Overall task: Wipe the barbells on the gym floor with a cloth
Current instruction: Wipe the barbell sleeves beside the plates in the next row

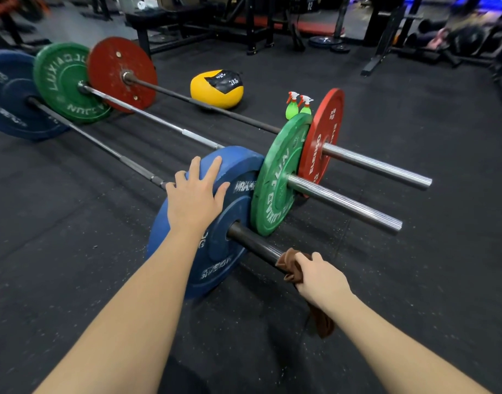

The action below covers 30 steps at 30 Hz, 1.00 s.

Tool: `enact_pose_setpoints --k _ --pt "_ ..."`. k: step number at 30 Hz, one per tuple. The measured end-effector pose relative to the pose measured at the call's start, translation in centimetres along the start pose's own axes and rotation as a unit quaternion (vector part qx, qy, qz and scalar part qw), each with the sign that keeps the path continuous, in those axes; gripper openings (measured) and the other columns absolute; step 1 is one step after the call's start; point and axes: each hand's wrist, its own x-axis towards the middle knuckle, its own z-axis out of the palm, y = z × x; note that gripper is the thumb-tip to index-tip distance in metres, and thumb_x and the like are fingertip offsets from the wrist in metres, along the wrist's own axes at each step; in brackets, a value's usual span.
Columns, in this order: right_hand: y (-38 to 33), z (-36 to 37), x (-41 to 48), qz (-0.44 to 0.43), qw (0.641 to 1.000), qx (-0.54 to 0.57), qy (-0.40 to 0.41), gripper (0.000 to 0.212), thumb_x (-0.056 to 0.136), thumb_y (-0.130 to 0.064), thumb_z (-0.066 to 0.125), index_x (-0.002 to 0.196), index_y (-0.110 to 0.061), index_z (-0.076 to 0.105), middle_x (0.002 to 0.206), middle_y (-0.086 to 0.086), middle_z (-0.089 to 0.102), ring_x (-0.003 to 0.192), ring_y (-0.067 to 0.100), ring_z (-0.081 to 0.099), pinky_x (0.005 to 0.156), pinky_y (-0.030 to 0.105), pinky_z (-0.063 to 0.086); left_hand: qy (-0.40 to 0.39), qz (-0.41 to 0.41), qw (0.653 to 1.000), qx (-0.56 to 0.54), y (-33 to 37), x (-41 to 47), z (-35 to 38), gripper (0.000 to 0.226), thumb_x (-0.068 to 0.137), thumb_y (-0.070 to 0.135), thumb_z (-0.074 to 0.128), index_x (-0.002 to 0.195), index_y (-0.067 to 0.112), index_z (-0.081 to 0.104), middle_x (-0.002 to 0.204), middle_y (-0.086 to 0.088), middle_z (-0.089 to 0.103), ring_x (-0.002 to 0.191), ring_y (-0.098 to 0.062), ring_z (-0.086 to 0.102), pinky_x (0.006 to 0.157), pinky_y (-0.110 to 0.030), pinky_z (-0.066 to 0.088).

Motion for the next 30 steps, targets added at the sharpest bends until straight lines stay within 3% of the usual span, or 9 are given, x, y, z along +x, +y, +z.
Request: enact_pose_setpoints --k 9,14,17,24,30 --pt "1.3 -1.5 -1.4 0.097 0.993 -0.041 -0.056 0.037 0.094 -0.025 0.054 0.13 -0.027 0.05 0.124 0.006 0.059 0.112 0.031 0.061 0.081 0.038 0.048 0.007 -0.005 1.0 -0.013 -0.1 -0.8 -0.2 0.059 0.104 0.057 0.039 0.159 0.035 0.03 0.156 -0.014 0.04 0.105 -0.044 0.055 0.075 -0.049 0.046" --pt "-0.9 -0.3 -0.7 -0.017 1.0 0.015 -0.014 0.04 0.098 -0.039 0.054 0.137 -0.033 0.045 0.117 0.004 0.049 0.108 0.032 0.061 0.084 0.038 0.049 0.013 -0.006 1.0 -0.013 -0.7 -1.3 -0.3 0.059 0.104 0.056 0.04 0.158 0.035 0.032 0.155 -0.014 0.042 0.103 -0.043 0.056 0.073 -0.047 0.045" --pt "-1.6 0.4 -0.8 -0.035 0.999 0.009 0.005 0.041 0.098 -0.037 0.056 0.137 -0.032 0.045 0.116 0.004 0.047 0.107 0.031 0.059 0.082 0.037 0.048 0.016 -0.001 1.0 -0.008 -0.9 -1.5 -0.3 0.058 0.104 0.056 0.04 0.158 0.035 0.032 0.154 -0.014 0.042 0.102 -0.043 0.056 0.072 -0.047 0.044" --pt "1.9 0.3 -3.4 0.029 0.999 -0.026 0.004 0.04 0.097 -0.036 0.053 0.135 -0.03 0.045 0.116 0.004 0.051 0.104 0.028 0.061 0.078 0.037 0.049 0.019 -0.004 1.0 -0.016 -0.8 -1.6 -0.3 0.058 0.104 0.056 0.041 0.157 0.035 0.033 0.154 -0.013 0.042 0.102 -0.043 0.055 0.073 -0.048 0.044" --pt "6.5 -1.0 -5.9 0.161 0.984 -0.064 -0.047 0.027 0.094 -0.033 0.052 0.118 -0.023 0.058 0.116 0.002 0.065 0.106 0.028 0.066 0.075 0.031 0.044 0.018 -0.012 0.999 -0.025 -0.5 -1.8 -0.3 0.059 0.104 0.056 0.041 0.158 0.036 0.031 0.156 -0.014 0.039 0.106 -0.045 0.053 0.076 -0.051 0.044"
